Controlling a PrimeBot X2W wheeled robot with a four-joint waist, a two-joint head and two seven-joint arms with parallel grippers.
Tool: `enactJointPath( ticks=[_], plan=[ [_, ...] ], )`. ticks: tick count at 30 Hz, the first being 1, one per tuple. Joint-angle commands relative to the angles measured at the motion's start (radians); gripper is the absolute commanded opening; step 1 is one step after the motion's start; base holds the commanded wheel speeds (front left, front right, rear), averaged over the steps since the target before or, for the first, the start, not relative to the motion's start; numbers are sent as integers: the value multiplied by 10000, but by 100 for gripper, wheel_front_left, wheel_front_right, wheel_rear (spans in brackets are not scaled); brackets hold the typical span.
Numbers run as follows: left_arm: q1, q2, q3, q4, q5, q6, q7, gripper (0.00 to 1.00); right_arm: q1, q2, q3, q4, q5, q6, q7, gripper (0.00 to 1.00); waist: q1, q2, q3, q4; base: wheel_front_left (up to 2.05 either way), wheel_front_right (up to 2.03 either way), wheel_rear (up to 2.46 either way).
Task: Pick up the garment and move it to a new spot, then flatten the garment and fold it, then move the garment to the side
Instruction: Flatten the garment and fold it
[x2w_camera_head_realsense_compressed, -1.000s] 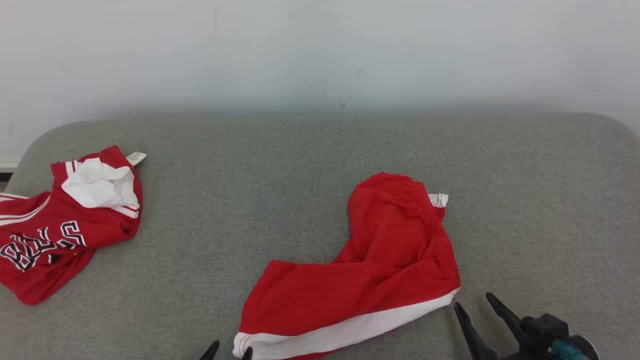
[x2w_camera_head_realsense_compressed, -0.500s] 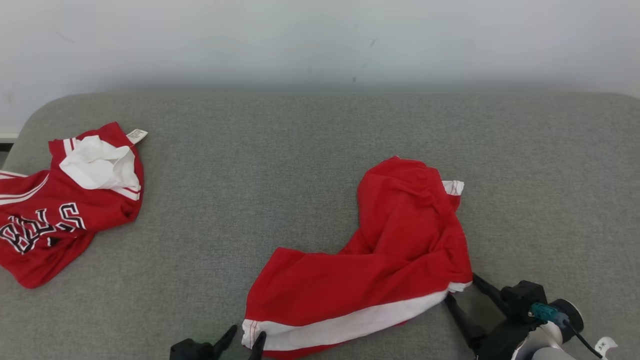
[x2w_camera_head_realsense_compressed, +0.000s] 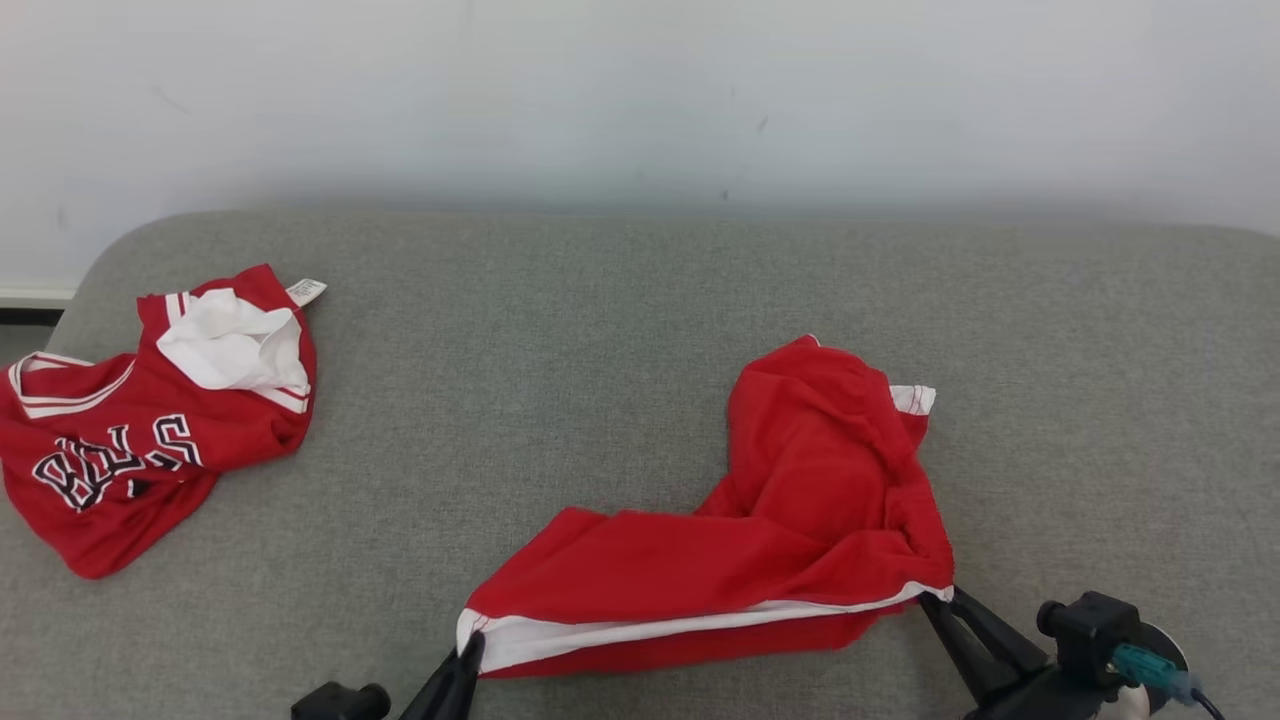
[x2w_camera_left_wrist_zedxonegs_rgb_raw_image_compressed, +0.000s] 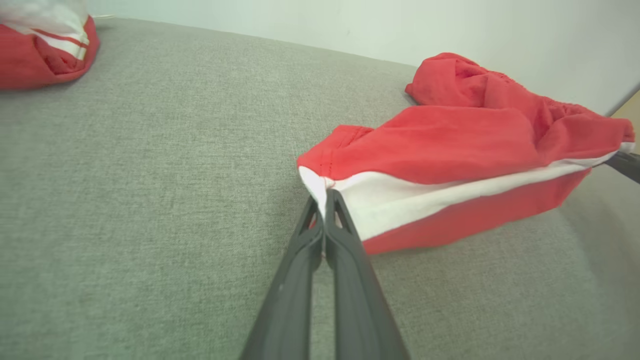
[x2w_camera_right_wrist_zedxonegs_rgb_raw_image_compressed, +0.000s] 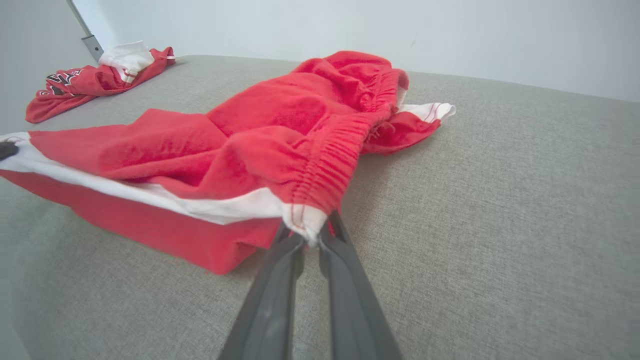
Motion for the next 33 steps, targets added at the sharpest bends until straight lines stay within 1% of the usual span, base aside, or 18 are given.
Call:
enactJointPath(
  ticks=[1, 5, 8, 11, 14, 18, 21, 23, 25, 26, 27, 29, 33],
  plan=[
    [254, 68, 176, -235, 205, 23, -33, 0, 305, -49, -176, -293, -125, -23, -2, 0, 0, -1, -86, -84, 0, 0, 0],
    [452, 184, 524, -829, 672, 23, -33, 0, 632, -93, -504, -944, -334, -23, -4, 0, 0, -1, -111, -246, 0, 0, 0],
    [98, 284, 584, -1104, 826, 23, -33, 0, 429, -82, -603, -1241, -302, -23, -2, 0, 0, -1, -37, -338, 0, 0, 0],
    [-606, 550, 279, -1213, 965, 23, -29, 0, -158, -133, -503, -1418, -196, -23, -2, 0, 0, -1, 151, -452, 0, 0, 0],
    [-1890, 970, -275, -1353, 907, 23, 190, 0, -1182, -247, -280, -1429, 32, -23, -2, 0, 0, -1, 507, -545, 0, 0, 0],
    [-4244, 1603, -852, -1590, 483, 23, 682, 0, -3271, -356, -5, -1288, 778, -23, 314, 0, 0, -1, 1344, -674, 0, 0, 0],
    [-6247, 1961, -1151, -1633, 193, 23, 1024, 0, -5066, -463, 145, -1217, 1390, -23, 678, 0, 0, -1, 2091, -722, 0, 0, 0],
    [-7592, 2145, -1231, -1498, -210, 24, 1203, 0, -6313, -572, 239, -1174, 1720, -23, 1017, 0, 0, -1, 2621, -756, 0, 0, 0],
    [-8943, 2350, -1412, -1305, -301, 23, 1357, 0, -7554, -620, 317, -1054, 2077, -23, 1417, 0, 0, -1, 3129, -822, 0, 0, 0],
    [-8943, 2350, -1412, -1305, -301, 23, 1357, 0, -7554, -620, 317, -1054, 2077, -23, 1417, 0, 0, -1, 3129, -822, 0, 0, 0],
    [-10231, 2368, -1539, -1127, -637, 23, 1486, 0, -8847, -619, 285, -897, 2376, -23, 1837, 0, 0, -1, 3682, -890, 0, 0, 0],
    [-11424, 2419, -1601, -843, -847, 24, 1553, 0, -10013, -541, 237, -609, 2687, -23, 2233, 0, 0, -1, 4161, -949, 0, 0, 0],
    [-13690, 2520, -1850, -161, -1024, 24, 1650, 0, -12249, -179, -17, 189, 3323, -23, 2878, 0, 0, -1, 5065, -1100, 0, 0, 0]
  ],
)
